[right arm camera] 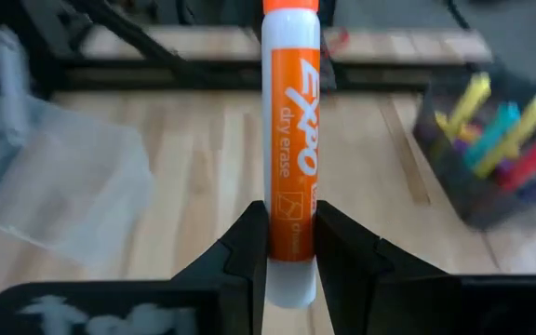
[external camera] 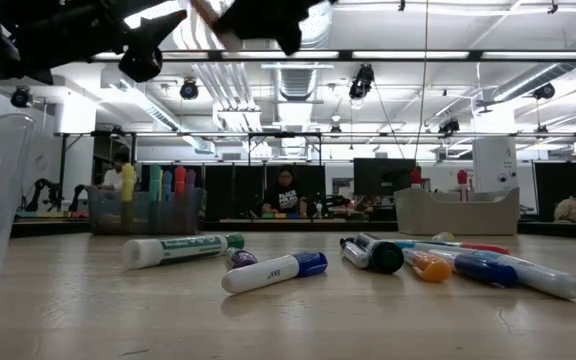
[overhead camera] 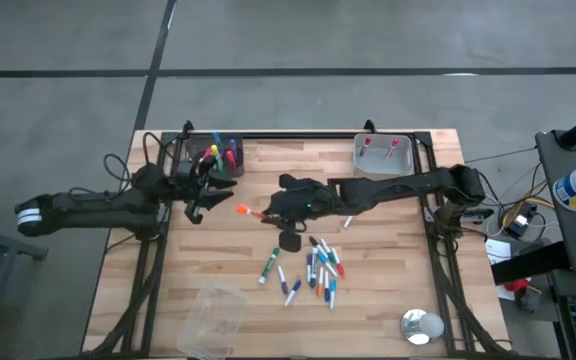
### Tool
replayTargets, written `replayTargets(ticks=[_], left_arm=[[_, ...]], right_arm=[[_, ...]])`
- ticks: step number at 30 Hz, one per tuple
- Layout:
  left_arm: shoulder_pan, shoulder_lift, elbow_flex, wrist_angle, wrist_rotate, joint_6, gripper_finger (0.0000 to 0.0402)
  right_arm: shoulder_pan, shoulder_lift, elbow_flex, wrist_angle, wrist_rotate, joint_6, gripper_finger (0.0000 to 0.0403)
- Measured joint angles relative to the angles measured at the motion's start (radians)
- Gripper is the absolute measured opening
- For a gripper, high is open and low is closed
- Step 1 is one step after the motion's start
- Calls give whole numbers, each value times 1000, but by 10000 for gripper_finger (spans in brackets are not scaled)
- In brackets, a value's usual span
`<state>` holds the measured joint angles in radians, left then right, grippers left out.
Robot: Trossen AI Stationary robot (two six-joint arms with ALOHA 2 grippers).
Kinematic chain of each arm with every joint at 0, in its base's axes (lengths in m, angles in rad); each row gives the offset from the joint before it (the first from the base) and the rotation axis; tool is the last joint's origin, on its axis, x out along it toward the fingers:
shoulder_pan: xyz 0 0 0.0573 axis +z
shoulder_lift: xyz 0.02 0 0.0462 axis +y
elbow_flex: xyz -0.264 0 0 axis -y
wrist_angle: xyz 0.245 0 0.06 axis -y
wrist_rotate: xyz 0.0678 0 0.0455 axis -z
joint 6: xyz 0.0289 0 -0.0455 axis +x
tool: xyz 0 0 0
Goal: Pick & Place Markers
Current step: Put the orange marker pen into the gray bin
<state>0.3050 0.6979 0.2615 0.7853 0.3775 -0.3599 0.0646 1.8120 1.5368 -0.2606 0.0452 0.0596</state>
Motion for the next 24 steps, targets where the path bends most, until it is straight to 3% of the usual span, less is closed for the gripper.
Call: replayTargets(ticks=[14,24], left_arm=[[-59,48,1,-5,-4,42,145],[-98,56,5,42,-27,42,145]], right_arm=[[-3,-40,-9,331,0,-67,70],[-20,4,-10,433,0,26,70]])
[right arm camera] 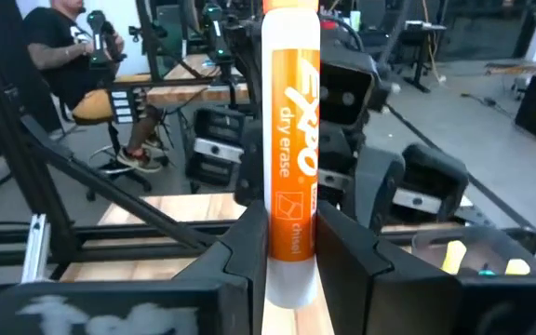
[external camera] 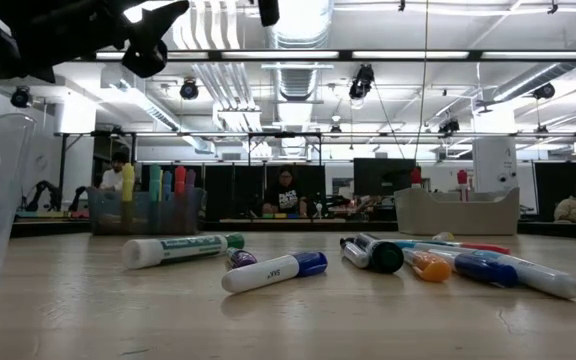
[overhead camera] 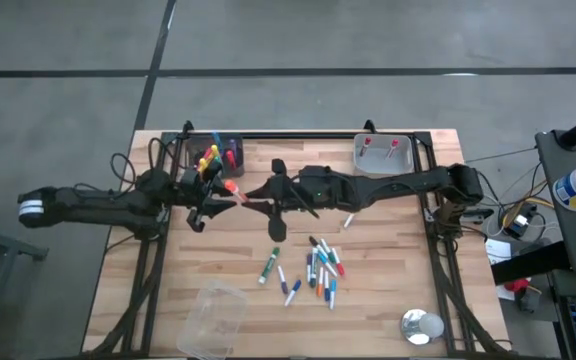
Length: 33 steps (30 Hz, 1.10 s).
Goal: Pick & Place Markers
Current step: Put the orange marker pen into the gray bin
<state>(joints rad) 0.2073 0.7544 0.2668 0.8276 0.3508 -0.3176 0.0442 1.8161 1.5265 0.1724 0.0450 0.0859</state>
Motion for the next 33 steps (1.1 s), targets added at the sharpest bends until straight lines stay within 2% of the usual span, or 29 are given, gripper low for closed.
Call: replayTargets(ticks=[4,11,27,33], left_arm=[[-10,14,9,2,-43,2,145],[-17,31,13,11,-62,4,145],[-23,28,6,-11,-11,1,145],[-22,26,6,-8,-25,22,145]], right_arm=[[-1,32,-1,46,11,26,70],[-23,46,-1,78,15,48,70],[-38,31,-1,92,56,16,70],[-36,20,-1,87,39,33,70]])
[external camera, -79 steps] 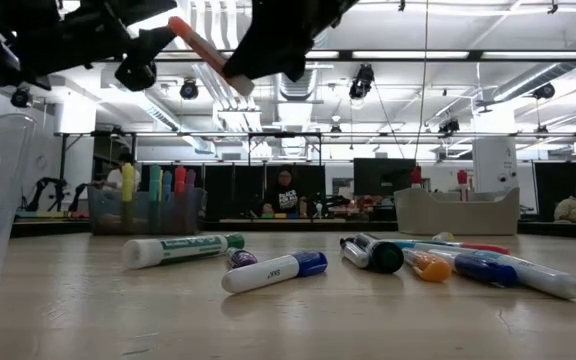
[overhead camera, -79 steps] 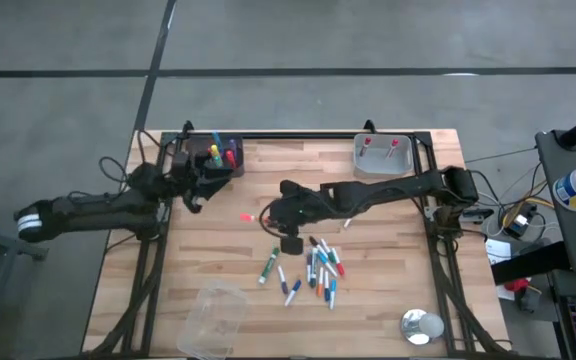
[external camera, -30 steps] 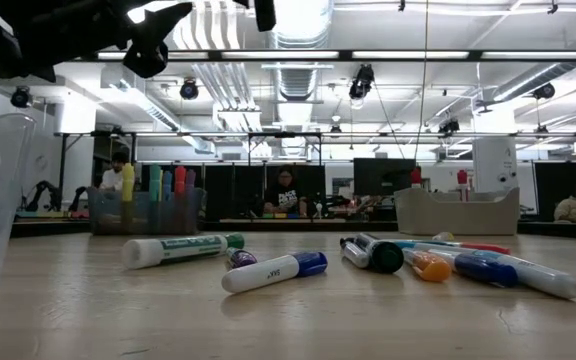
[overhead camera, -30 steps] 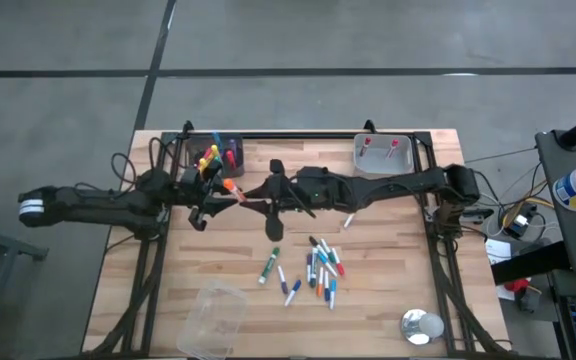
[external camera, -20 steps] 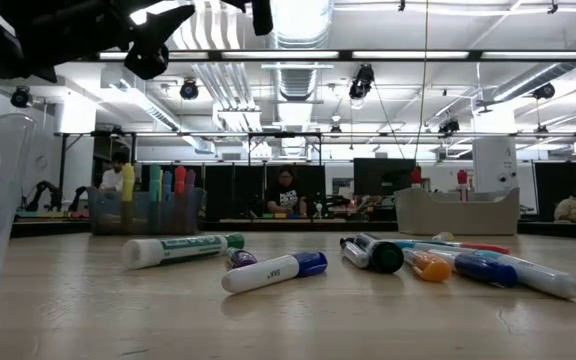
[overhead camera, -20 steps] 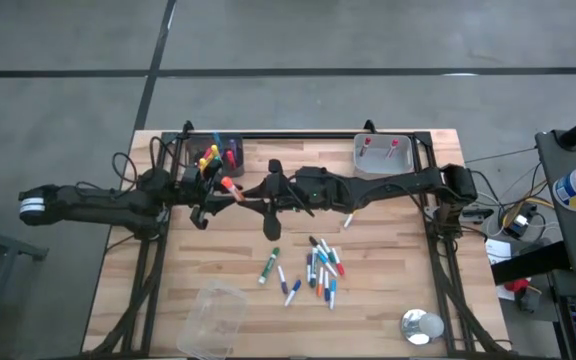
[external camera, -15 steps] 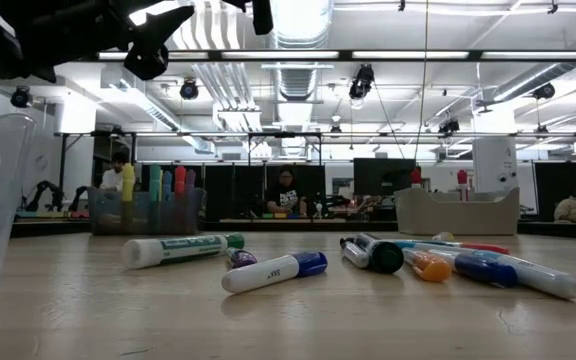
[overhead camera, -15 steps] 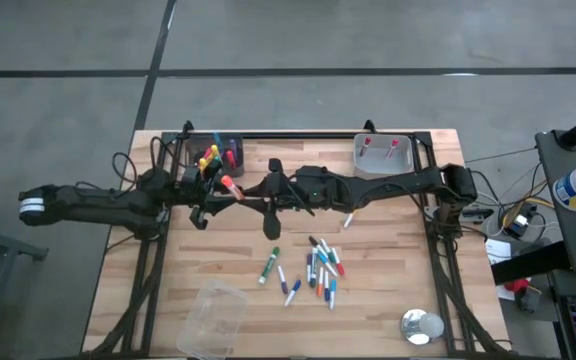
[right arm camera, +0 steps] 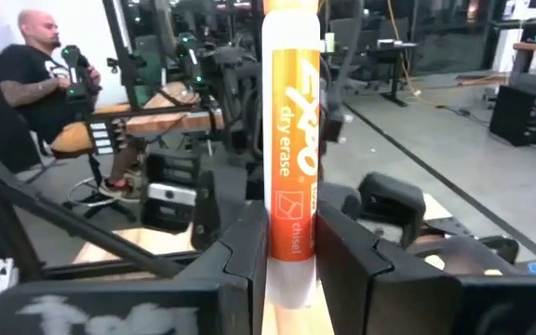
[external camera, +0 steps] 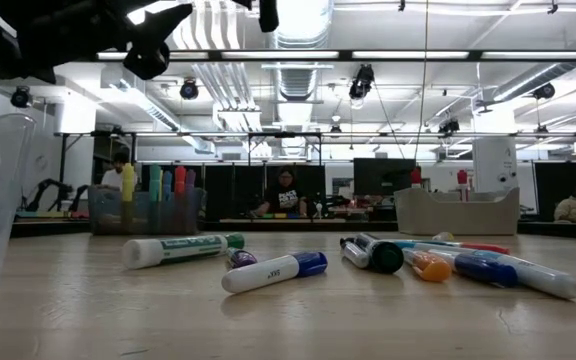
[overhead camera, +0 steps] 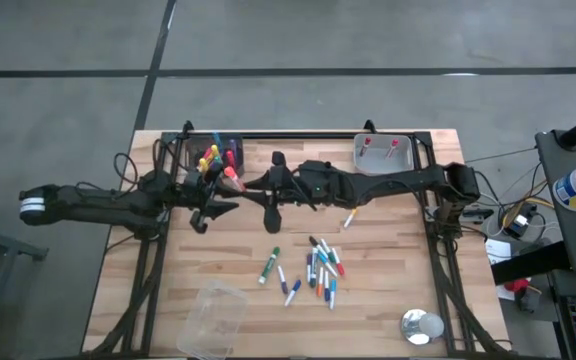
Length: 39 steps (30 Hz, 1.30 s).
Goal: Pick & Place Markers
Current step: Put the orange marker pen into the gray bin
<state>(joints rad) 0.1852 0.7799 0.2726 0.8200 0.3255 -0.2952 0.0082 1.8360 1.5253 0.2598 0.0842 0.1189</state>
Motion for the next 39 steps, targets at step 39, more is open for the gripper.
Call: replayTargets(ticks=[39], left_arm=[[0,64,69,-1,-62,1,145]], right_arm=[[-3,28,-5,30,-4,39,70]])
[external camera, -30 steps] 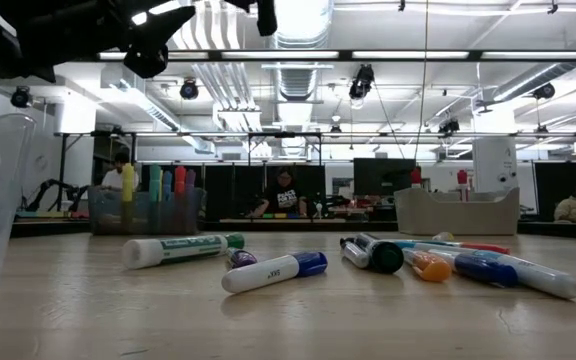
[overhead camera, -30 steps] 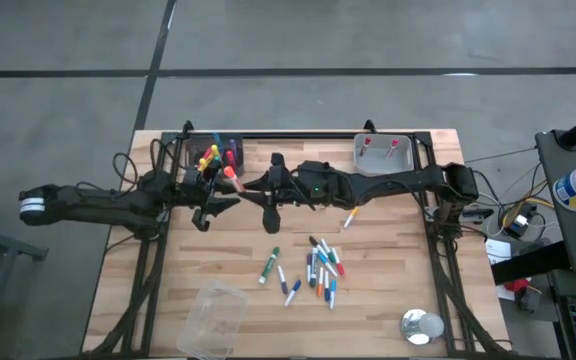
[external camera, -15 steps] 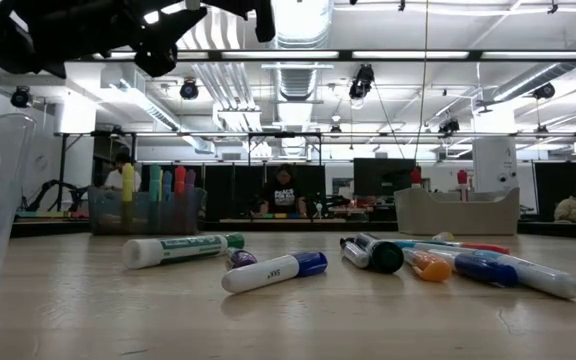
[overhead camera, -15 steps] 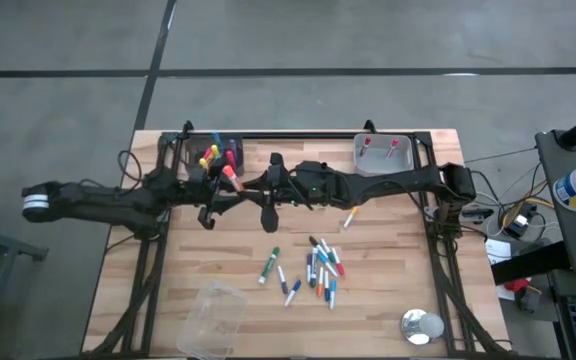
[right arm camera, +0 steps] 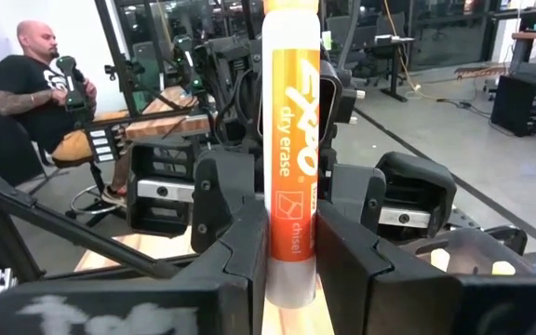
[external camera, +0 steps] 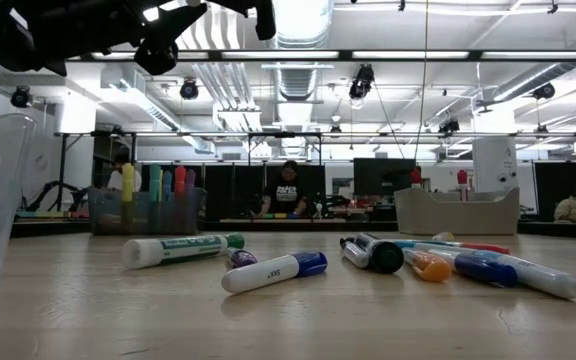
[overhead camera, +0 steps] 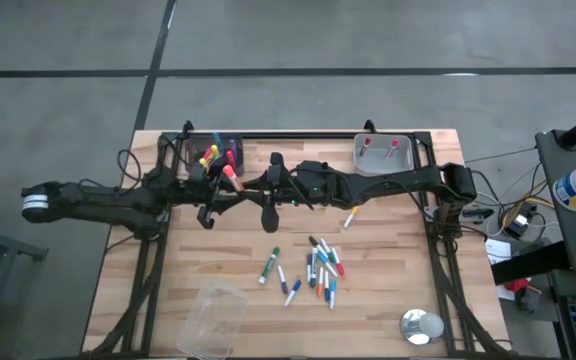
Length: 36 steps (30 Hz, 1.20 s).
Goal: Pick & Place Markers
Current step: Put the orange marker pen into the gray bin
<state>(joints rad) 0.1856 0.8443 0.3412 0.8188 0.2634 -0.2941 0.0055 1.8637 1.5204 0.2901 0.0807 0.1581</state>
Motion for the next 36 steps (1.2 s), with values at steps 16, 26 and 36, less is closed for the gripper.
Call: replayTargets(ticks=[16,26,36], left_arm=[[0,5,-2,-17,4,0,68],[0,4,-1,-122,-3,9,73],[0,4,-2,-208,-23,39,73]], right_arm=[[0,-3,0,-44,-2,20,90],[-7,-50,42,-195,-2,0,113],[-19,-56,176,-390,-7,5,147]])
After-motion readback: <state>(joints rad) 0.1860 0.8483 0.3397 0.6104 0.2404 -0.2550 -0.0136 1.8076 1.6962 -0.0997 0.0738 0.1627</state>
